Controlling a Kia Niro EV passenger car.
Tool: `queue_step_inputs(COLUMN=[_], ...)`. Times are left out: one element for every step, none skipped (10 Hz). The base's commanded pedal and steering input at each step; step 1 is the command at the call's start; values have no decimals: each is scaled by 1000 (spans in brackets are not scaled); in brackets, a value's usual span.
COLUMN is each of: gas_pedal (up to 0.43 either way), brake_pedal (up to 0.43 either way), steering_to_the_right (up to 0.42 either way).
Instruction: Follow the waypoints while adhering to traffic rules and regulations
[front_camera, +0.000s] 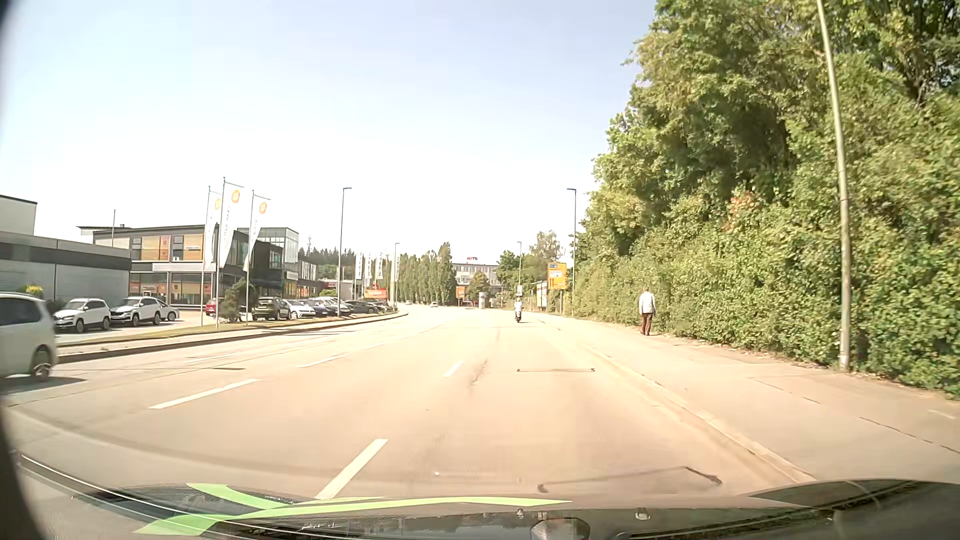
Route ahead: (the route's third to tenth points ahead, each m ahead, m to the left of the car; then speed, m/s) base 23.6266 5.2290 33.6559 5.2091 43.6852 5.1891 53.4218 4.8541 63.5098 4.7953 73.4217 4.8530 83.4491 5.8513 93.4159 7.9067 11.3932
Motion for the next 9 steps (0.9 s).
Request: queue_step_inputs(gas_pedal=[138,138,138,138,138,138,138,138,138], brake_pedal=[0,0,0,0,0,0,0,0,0], steering_to_the_right=[-2,-2,-2,-2,-2,-2,-2,-2,-2])
